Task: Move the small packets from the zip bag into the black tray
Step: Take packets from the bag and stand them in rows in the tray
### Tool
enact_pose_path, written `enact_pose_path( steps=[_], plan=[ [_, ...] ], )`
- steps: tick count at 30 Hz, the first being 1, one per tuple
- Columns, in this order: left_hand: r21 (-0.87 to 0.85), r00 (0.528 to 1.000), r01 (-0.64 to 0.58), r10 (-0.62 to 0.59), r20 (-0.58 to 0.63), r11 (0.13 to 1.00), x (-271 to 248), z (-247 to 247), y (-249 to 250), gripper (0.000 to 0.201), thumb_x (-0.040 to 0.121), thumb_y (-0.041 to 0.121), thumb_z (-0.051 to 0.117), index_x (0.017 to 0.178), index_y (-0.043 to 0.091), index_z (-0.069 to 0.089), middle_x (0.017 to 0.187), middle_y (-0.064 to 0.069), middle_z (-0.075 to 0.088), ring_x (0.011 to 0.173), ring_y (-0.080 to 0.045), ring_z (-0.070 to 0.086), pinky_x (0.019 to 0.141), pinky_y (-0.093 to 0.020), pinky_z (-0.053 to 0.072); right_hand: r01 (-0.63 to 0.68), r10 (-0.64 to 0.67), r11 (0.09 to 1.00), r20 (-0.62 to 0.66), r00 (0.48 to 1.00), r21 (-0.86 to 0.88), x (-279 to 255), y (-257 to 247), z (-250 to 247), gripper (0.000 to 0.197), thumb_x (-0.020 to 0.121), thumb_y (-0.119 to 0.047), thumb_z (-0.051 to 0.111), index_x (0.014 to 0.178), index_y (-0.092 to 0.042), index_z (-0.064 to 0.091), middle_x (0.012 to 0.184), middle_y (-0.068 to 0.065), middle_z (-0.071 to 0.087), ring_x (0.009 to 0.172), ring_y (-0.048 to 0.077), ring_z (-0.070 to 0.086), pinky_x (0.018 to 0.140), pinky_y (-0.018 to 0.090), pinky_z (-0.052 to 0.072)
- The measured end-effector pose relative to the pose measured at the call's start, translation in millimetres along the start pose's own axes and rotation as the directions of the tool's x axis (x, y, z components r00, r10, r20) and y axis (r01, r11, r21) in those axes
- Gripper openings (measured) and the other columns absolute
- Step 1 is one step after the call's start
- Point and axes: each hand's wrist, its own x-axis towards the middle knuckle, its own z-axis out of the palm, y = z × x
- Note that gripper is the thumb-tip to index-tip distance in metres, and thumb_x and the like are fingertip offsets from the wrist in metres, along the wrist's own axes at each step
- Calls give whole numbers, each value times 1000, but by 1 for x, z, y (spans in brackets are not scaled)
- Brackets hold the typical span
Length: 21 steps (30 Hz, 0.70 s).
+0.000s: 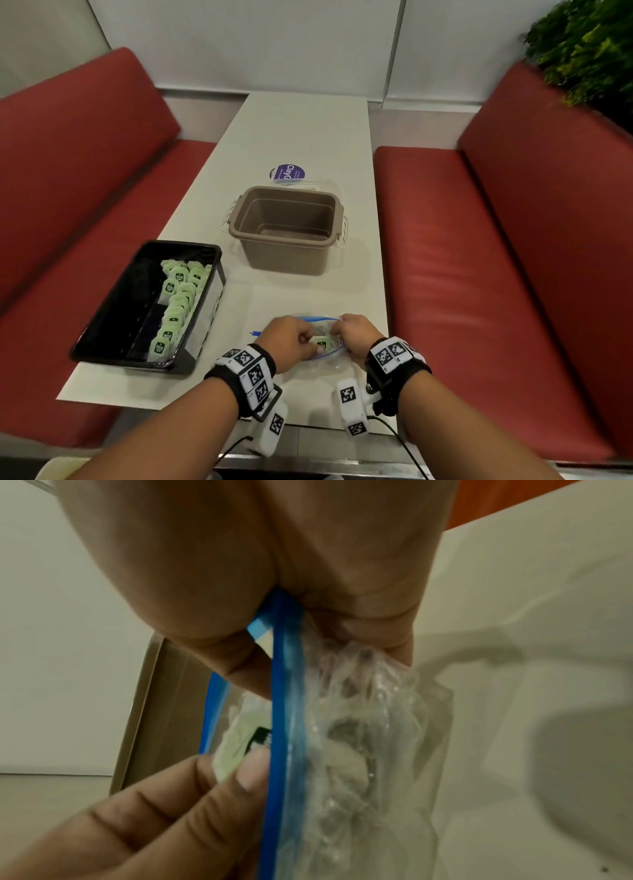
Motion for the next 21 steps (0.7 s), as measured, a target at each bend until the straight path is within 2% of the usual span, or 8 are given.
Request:
enact_pose_path(
  steps=[2, 4, 6, 8, 10, 13, 16, 21],
  plan=[
    [-41, 998, 30, -32, -56, 999, 2, -1, -2, 43, 81, 36, 76, 58, 20, 44, 56, 8, 43, 53, -9, 38, 52, -19, 31, 26, -27, 999, -8, 1000, -22, 13, 9, 1, 32, 58, -23, 57, 84, -6, 64, 85, 14, 63, 89, 40, 64, 81, 50, 55],
    [-93, 991, 70, -79, -103, 993, 4, -1, -2, 32, 84, 32, 73, 62, 20, 53, 59, 6, 52, 57, -12, 46, 57, -23, 38, 31, -31, 999, -15, 999, 7, 14, 11, 2, 32, 57, -21, 55, 84, -8, 63, 83, 14, 64, 85, 39, 64, 79, 50, 54],
    [-58, 989, 98, -103, -108, 994, 5, -2, 1, 8, 85, 26, 67, 82, 19, 68, 75, 3, 64, 73, -16, 59, 67, -25, 44, 33, -32, 998, -18, 999, 61, 8, 7, 3, 27, 57, -19, 54, 82, -11, 61, 80, 13, 62, 78, 32, 60, 74, 48, 52],
    [-19, 991, 110, -111, -79, 994, 6, 0, 5, 18, 87, 25, 61, 101, 18, 71, 94, 0, 69, 91, -19, 63, 76, -24, 46, 32, -31, 994, -10, 999, 107, 15, 13, 5, 28, 57, -19, 54, 83, -11, 59, 84, 16, 63, 81, 33, 61, 81, 53, 53],
    [34, 993, 109, -108, -37, 993, 8, 2, 11, 19, 89, 33, 60, 97, 19, 70, 95, -1, 69, 92, -20, 63, 74, -25, 44, 29, -30, 991, 2, 1000, 127, 18, 14, 6, 29, 57, -18, 54, 85, -11, 59, 86, 18, 64, 84, 38, 63, 84, 55, 53],
    [108, 992, 129, -128, -17, 986, 11, 4, 18, 31, 88, 48, 61, 74, 20, 59, 77, 2, 63, 74, -17, 57, 65, -27, 40, 15, -17, 983, 13, 1000, 181, 15, 11, 6, 29, 58, -15, 54, 86, -10, 58, 82, 17, 61, 78, 33, 61, 77, 52, 53],
    [178, 994, 108, -104, -32, 978, 14, 4, 22, 21, 87, 38, 62, 75, 20, 60, 84, -4, 68, 77, -20, 58, 66, -27, 41, 14, -18, 980, 18, 1000, 199, 11, 7, 5, 31, 58, -17, 55, 88, -11, 59, 85, 17, 62, 80, 33, 61, 78, 57, 53],
    [124, 990, 38, -21, -137, 992, 8, -14, 27, 15, 83, 37, 67, 86, 23, 72, 85, 2, 70, 83, -18, 63, 72, -29, 49, -22, 17, 979, 26, 1000, 201, -1, -4, 2, 40, 56, -28, 57, 94, -14, 53, 87, 10, 55, 79, 28, 55, 69, 37, 45]
  ],
)
